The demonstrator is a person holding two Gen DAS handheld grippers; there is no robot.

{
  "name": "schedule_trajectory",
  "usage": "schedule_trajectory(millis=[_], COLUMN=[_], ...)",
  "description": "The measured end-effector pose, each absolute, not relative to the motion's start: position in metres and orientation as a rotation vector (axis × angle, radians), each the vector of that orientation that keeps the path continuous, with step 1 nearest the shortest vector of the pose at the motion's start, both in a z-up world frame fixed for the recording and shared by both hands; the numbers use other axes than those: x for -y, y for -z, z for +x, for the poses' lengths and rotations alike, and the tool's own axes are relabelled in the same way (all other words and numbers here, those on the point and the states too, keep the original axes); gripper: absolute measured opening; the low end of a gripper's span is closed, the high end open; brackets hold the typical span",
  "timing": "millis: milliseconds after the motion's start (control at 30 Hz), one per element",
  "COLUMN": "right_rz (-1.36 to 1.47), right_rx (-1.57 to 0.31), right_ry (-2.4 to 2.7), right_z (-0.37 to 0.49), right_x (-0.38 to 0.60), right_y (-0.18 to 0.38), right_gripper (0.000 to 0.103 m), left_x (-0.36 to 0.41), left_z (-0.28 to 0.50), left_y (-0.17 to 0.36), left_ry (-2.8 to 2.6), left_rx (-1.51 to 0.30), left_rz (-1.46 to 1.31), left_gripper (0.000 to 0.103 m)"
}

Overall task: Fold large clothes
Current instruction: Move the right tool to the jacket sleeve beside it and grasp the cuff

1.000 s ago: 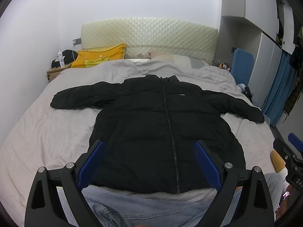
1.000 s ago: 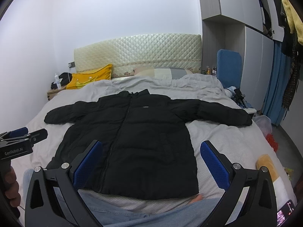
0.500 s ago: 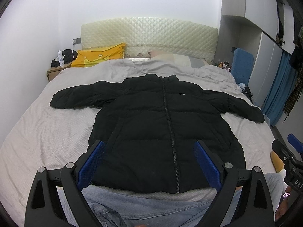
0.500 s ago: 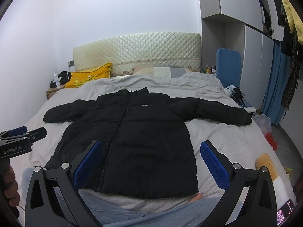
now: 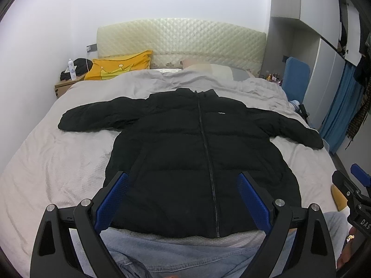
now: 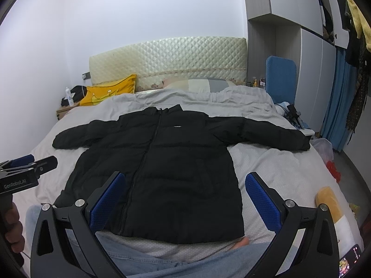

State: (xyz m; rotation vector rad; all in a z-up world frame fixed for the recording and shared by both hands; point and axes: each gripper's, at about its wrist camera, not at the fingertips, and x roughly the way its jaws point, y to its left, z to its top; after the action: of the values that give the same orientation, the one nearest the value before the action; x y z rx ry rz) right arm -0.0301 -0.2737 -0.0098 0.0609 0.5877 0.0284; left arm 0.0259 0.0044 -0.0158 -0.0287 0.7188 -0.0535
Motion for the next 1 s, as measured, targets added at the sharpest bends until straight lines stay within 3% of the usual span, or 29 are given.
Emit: schedule_trajectory(millis=[533,1000], right_rz=[0.100,0.217], right_rx=[-0.582,-0.521], right_ry=[0.026,0.148], right_z=[0.031,0.109], right_x=[0.329,0.488], right_y=[0.030,0.051], right_gripper=[0.103,0.103], left_x=[-0.018,-0.027], left_z=[0.106,0.141], left_y=[0.053,0.069], left_ry=[0.089,0.094], left_rx=[-0.712,-0.672], left_rz=[-0.060,-0.127], left_gripper=[0.095,0.095])
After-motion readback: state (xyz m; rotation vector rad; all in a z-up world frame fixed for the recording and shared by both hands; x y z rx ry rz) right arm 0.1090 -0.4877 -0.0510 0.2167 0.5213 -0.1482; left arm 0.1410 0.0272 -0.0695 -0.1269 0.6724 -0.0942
